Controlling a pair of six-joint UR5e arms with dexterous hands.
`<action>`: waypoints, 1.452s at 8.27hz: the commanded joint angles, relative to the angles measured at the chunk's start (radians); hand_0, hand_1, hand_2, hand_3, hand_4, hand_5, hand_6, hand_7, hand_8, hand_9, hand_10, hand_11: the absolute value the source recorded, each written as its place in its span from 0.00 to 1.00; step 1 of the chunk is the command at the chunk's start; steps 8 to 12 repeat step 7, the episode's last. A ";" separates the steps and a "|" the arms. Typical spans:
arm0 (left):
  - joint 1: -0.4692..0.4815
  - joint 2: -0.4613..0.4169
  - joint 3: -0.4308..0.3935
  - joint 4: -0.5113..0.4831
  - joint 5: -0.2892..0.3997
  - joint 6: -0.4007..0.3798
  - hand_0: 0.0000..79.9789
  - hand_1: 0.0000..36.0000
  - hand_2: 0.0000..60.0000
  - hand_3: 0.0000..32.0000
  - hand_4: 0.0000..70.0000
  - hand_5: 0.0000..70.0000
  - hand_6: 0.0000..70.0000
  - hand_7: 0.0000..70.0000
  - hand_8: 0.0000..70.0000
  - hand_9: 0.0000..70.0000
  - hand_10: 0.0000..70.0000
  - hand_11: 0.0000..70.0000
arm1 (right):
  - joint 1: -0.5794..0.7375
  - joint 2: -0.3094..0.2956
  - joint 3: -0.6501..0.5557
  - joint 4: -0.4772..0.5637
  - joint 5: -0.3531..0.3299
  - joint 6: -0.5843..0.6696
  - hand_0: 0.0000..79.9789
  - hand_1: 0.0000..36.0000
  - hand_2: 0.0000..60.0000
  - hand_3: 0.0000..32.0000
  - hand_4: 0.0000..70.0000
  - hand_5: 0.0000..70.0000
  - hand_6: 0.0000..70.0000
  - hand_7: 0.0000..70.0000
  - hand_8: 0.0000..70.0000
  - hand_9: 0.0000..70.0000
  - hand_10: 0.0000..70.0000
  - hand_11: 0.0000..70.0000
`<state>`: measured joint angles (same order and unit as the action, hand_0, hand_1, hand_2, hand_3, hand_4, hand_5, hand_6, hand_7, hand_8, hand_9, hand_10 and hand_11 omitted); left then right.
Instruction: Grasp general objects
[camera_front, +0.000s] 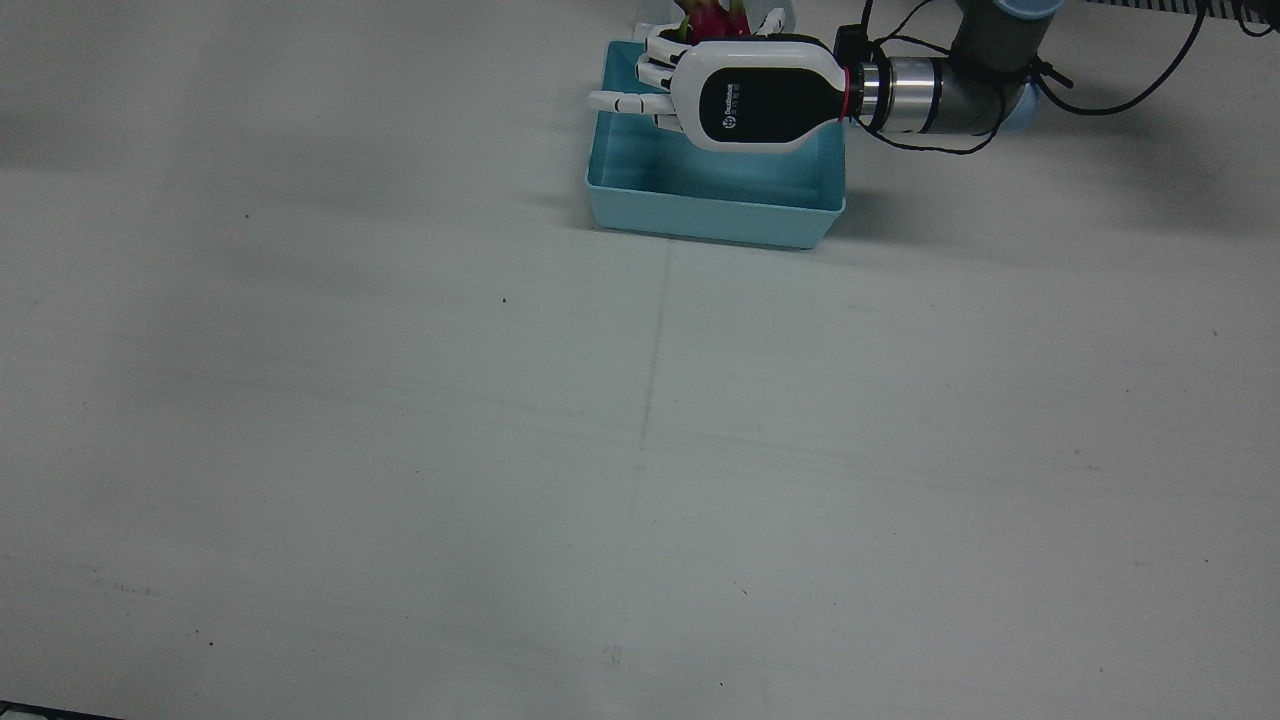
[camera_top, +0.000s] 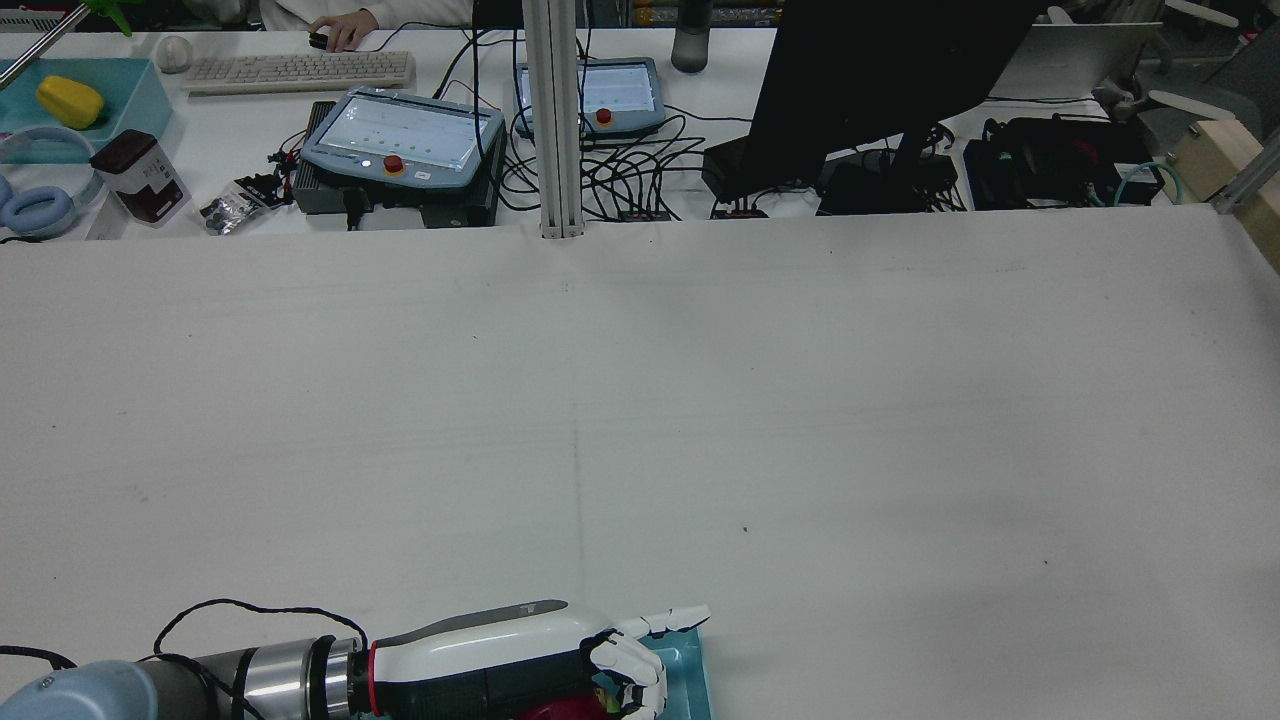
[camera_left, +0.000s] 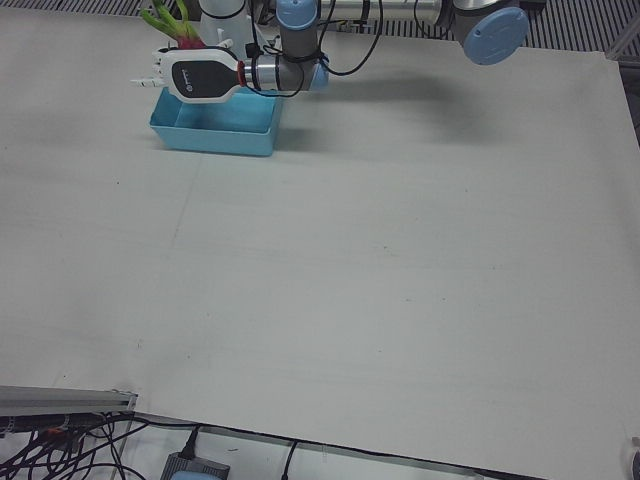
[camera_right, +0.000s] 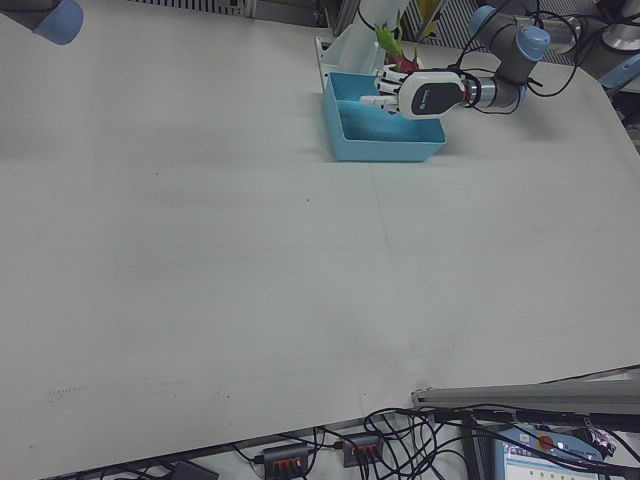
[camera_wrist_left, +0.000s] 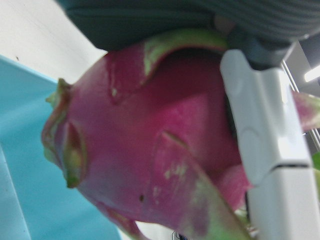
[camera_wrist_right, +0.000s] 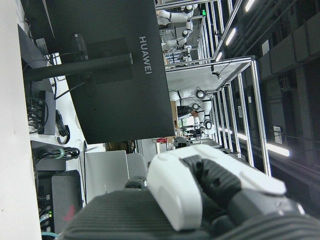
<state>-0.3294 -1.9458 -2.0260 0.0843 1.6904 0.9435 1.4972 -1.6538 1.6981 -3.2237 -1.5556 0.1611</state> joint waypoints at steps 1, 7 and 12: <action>0.000 0.005 0.007 -0.009 0.000 0.000 0.66 0.44 0.00 0.00 0.18 0.00 0.09 0.21 0.00 0.02 0.00 0.01 | 0.000 0.000 0.000 -0.001 0.000 0.000 0.00 0.00 0.00 0.00 0.00 0.00 0.00 0.00 0.00 0.00 0.00 0.00; -0.134 0.039 0.061 -0.003 -0.002 -0.035 0.63 0.42 0.00 0.00 0.13 0.00 0.04 0.11 0.00 0.00 0.00 0.00 | 0.000 0.000 0.000 -0.001 0.000 0.000 0.00 0.00 0.00 0.00 0.00 0.00 0.00 0.00 0.00 0.00 0.00 0.00; -0.134 0.039 0.061 -0.003 -0.002 -0.035 0.63 0.42 0.00 0.00 0.13 0.00 0.04 0.11 0.00 0.00 0.00 0.00 | 0.000 0.000 0.000 -0.001 0.000 0.000 0.00 0.00 0.00 0.00 0.00 0.00 0.00 0.00 0.00 0.00 0.00 0.00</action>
